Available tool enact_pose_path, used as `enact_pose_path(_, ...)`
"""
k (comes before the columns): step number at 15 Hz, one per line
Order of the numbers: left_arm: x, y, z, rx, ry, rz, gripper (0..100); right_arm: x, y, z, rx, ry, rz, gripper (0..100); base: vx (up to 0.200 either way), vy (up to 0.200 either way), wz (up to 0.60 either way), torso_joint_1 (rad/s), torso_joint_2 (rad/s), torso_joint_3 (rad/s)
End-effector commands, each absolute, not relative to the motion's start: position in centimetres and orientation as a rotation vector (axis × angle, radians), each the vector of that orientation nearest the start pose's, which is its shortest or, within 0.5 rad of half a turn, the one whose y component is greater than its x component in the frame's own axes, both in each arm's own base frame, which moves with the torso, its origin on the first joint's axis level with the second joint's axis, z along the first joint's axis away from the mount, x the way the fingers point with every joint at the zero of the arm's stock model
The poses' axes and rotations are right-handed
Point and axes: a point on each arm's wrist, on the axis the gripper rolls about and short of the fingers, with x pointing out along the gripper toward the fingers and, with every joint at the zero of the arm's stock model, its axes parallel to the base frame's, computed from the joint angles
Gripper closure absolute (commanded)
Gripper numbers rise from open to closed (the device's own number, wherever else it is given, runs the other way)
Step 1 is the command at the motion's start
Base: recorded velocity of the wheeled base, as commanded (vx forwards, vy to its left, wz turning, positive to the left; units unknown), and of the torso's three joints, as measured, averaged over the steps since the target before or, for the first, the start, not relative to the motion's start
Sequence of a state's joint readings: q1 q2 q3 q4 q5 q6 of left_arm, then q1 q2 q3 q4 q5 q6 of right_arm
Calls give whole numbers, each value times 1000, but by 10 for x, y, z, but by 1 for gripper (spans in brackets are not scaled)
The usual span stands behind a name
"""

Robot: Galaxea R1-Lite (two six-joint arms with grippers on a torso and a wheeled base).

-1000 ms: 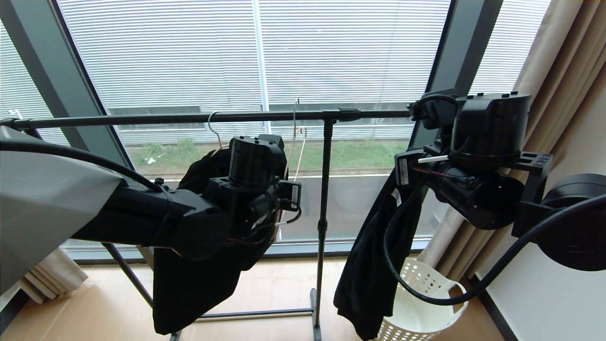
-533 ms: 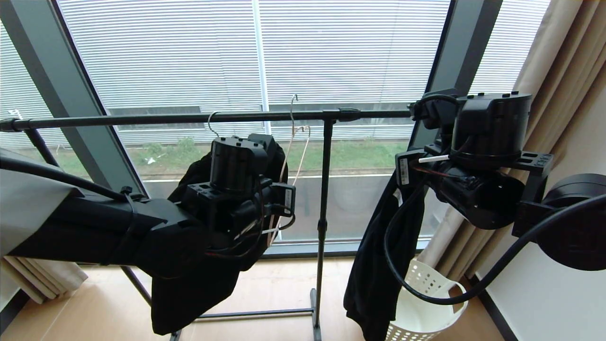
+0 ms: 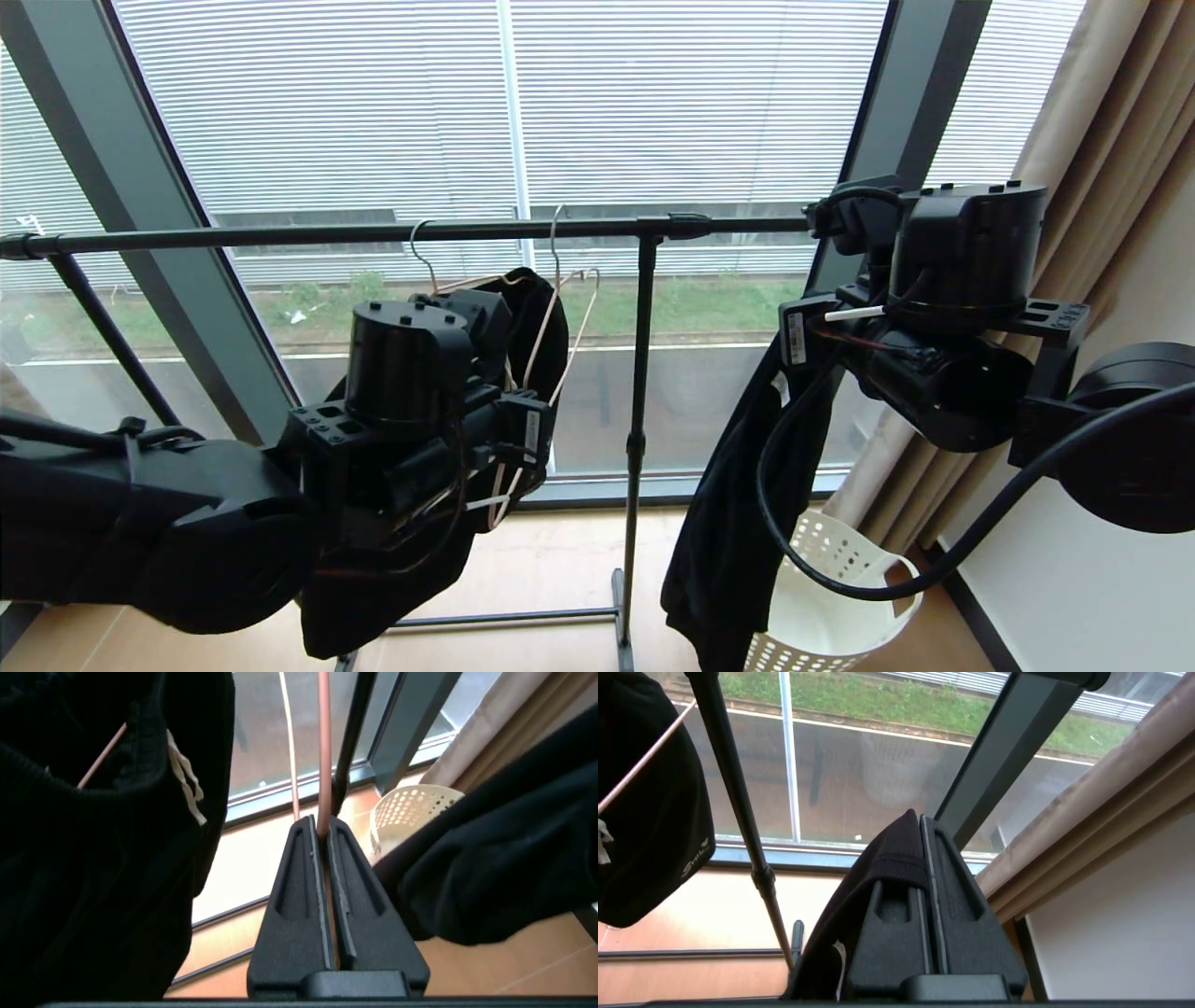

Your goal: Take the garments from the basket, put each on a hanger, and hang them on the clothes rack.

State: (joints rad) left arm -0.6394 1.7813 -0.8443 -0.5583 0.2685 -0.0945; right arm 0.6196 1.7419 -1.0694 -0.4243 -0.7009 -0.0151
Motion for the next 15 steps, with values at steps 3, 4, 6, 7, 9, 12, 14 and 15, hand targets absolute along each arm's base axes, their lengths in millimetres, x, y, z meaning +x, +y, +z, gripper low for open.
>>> enact_pose_path(3,217,-157,167,58,343,-398,100,276,180,221,-170,199,-78,100,0,0,0,0,0,0)
enact_pose_path(4,211,-153,166,57,346,-412,100,276,180,221,-170,199,-78,100,0,0,0,0,0,0)
enact_pose_path(6,197,-143,160,55,362,-445,100,276,180,221,-170,199,-78,100,0,0,0,0,0,0)
enact_pose_path(7,186,-136,151,56,382,-477,100,276,180,221,-169,198,-78,100,0,0,0,0,0,0)
enact_pose_path(9,172,-127,140,44,388,-533,100,277,180,220,-174,203,-79,100,0,0,0,0,0,0)
enact_pose_path(12,159,-120,125,34,401,-613,100,281,182,214,-184,216,-79,100,0,0,0,0,0,0)
enact_pose_path(14,155,-119,120,26,423,-678,100,282,182,213,-185,218,-85,100,0,0,0,0,0,0)
enact_pose_path(15,155,-119,121,19,416,-693,100,285,177,213,-183,220,-102,100,0,0,0,0,0,0)
